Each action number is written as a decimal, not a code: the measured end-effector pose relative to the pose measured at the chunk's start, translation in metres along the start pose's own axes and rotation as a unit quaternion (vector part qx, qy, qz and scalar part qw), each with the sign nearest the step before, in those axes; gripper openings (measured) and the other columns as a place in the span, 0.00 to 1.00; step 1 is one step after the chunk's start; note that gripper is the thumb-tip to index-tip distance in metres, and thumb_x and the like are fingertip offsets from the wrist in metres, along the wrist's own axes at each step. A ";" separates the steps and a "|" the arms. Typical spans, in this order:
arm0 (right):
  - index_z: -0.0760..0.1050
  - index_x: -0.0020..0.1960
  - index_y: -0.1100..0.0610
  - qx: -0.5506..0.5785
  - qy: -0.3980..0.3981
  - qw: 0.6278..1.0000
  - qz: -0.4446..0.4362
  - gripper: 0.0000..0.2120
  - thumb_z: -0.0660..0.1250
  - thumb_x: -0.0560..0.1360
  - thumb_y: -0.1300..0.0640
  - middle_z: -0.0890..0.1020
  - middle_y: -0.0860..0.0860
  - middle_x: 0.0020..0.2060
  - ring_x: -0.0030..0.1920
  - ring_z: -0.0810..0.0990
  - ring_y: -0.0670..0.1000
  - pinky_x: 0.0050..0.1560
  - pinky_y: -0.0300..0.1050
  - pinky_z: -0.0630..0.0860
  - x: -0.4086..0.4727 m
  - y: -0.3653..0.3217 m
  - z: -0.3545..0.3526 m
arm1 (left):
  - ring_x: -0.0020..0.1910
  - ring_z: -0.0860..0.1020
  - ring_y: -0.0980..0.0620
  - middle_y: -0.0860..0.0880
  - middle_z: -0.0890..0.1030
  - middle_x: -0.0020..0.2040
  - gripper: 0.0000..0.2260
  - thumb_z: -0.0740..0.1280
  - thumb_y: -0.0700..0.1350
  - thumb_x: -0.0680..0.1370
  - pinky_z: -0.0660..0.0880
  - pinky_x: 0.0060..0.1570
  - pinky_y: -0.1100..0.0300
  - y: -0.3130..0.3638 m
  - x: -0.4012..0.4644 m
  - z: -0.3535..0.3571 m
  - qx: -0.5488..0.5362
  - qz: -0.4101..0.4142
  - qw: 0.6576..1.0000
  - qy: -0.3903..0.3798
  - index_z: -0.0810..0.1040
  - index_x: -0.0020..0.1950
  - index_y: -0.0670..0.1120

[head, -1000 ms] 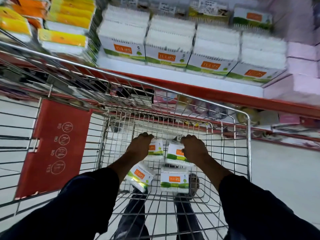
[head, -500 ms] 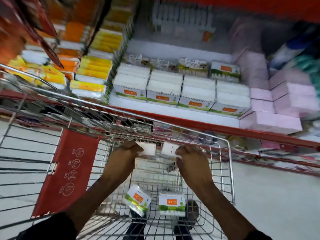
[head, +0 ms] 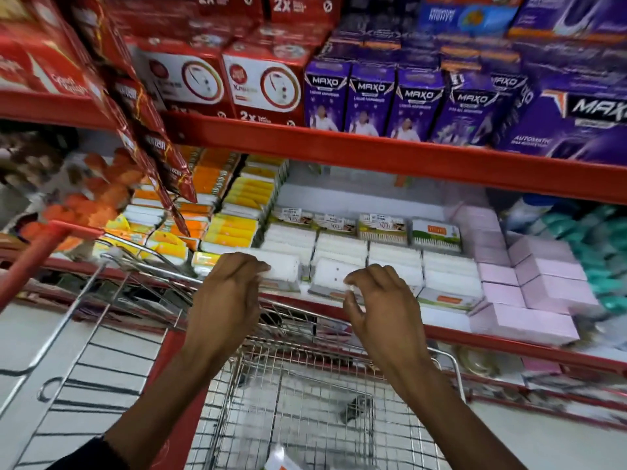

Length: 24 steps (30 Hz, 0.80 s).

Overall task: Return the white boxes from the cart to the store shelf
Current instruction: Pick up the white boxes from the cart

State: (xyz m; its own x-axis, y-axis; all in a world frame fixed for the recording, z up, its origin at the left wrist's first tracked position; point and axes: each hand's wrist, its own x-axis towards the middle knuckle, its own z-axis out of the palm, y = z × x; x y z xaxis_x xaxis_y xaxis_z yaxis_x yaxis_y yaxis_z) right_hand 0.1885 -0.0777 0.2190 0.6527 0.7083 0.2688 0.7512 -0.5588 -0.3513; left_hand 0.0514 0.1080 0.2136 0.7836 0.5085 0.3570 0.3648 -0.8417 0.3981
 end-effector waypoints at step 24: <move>0.80 0.54 0.57 -0.009 -0.059 0.998 0.012 0.10 0.69 0.74 0.65 0.82 0.53 0.48 0.50 0.78 0.56 0.50 0.48 0.77 0.029 0.020 0.081 | 0.49 0.80 0.41 0.42 0.83 0.49 0.17 0.69 0.25 0.69 0.82 0.41 0.50 -0.029 0.017 0.070 0.001 -0.003 0.997 -0.072 0.83 0.53 0.40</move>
State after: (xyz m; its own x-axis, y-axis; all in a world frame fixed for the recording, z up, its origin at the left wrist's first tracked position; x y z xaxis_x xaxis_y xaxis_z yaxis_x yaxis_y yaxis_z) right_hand 0.2142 -0.0337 0.1469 0.6553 0.7397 0.1532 0.7377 -0.5831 -0.3402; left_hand 0.0890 0.1284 0.1491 0.8457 0.4815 0.2299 0.3701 -0.8397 0.3974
